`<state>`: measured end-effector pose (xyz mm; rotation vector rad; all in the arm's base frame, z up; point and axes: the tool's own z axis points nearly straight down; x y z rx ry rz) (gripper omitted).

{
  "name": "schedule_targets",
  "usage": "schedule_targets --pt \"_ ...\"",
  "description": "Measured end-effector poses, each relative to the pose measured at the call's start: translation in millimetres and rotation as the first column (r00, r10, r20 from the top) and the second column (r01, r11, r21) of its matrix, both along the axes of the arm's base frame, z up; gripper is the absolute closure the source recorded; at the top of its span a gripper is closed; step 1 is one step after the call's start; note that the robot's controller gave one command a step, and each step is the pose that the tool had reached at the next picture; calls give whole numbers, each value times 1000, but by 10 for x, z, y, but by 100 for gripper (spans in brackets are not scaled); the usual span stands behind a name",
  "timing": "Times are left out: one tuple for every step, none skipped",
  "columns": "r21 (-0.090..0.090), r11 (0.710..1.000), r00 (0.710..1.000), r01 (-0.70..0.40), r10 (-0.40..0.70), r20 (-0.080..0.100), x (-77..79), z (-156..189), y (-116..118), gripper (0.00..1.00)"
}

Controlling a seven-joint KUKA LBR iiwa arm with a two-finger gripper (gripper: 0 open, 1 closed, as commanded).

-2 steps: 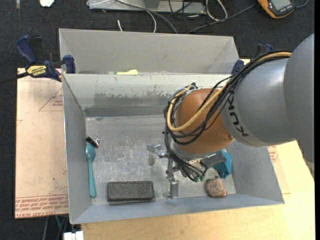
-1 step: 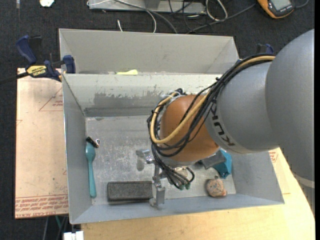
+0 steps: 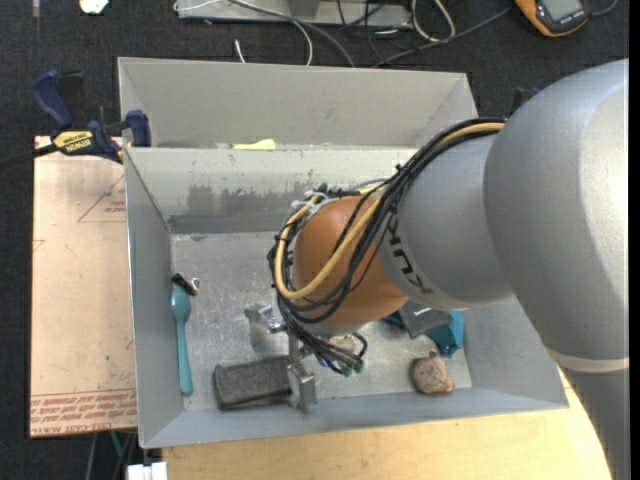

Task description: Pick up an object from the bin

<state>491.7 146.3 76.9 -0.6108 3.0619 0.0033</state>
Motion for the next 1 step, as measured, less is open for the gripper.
schedule_targets --pt "3 994 994 113 -113 -4 14 -65 10 100"
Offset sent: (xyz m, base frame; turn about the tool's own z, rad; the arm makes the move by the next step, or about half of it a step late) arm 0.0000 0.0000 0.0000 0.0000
